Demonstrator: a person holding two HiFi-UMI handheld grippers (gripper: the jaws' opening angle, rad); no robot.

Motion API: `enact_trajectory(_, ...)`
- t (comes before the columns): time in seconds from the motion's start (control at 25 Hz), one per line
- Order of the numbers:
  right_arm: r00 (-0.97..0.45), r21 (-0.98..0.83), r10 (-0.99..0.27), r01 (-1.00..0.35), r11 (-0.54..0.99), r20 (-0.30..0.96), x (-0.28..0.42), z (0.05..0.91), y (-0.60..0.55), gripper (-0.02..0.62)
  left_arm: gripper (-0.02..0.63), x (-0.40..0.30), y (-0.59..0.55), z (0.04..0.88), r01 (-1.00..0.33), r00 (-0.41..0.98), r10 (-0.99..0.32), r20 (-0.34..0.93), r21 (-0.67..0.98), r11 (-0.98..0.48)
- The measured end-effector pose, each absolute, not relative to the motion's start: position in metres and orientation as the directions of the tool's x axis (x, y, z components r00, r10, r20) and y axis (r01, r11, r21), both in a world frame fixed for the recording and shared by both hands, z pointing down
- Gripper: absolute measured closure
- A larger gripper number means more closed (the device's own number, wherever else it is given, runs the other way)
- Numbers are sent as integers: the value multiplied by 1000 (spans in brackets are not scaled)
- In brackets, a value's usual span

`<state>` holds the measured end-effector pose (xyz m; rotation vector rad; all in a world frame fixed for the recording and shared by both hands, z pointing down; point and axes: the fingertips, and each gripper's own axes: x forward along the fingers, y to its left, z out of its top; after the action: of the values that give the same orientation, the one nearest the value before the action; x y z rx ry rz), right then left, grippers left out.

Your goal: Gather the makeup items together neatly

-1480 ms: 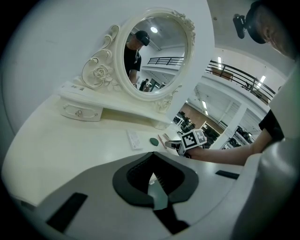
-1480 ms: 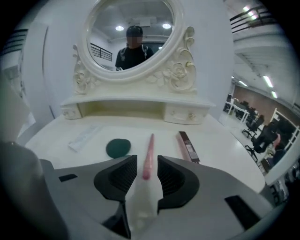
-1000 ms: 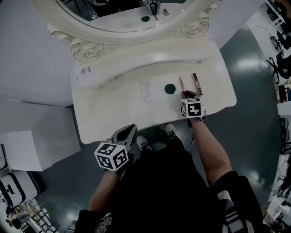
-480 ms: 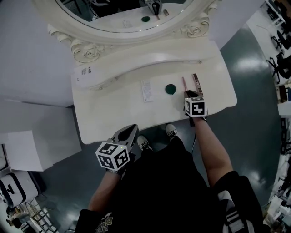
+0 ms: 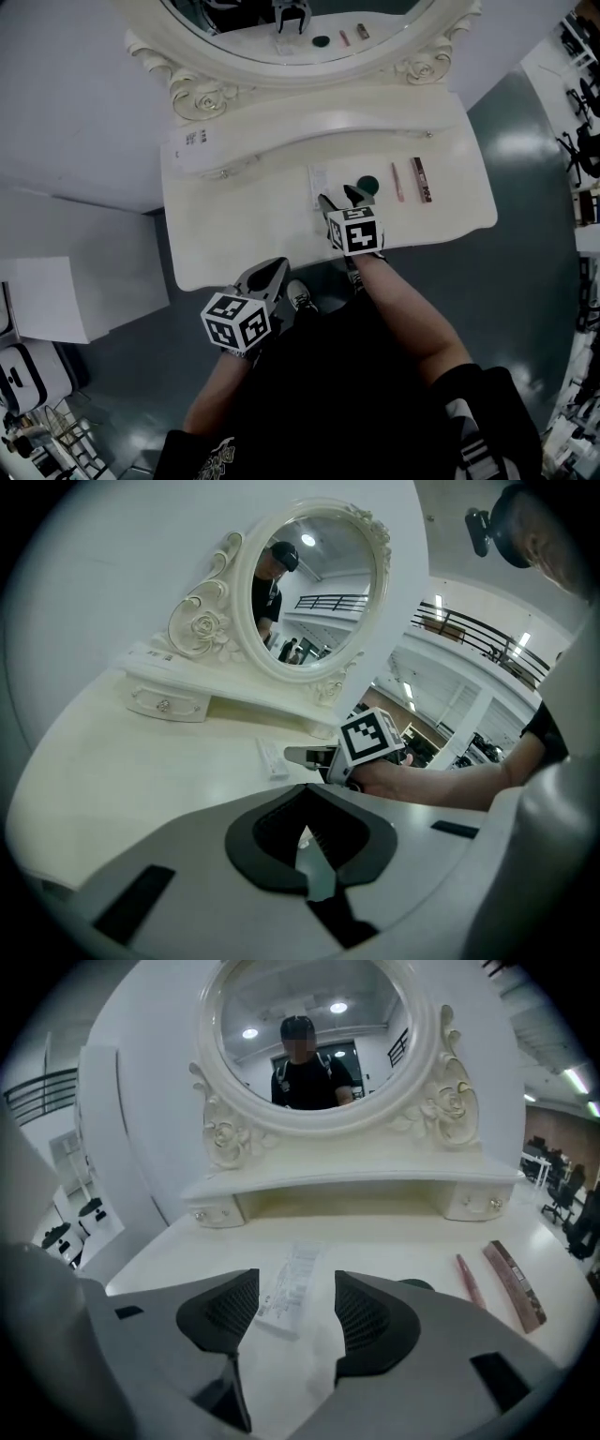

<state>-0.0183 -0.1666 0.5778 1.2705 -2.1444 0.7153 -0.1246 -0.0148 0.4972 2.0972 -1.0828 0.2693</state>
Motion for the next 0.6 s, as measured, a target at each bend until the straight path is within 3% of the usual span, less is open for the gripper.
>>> enact_trajectory(0.32, -263, -74, -557, -938, 338, 788, -43, 620, -172, 311, 598, -164, -1, 505, -778, 605, -624, 495, 534, -330)
enact_trajectory(0.6, -239, -62, -597, -951, 301, 765, -32, 618, -166, 367, 598, -179, 0, 510, -765, 627, -604, 492, 539, -354)
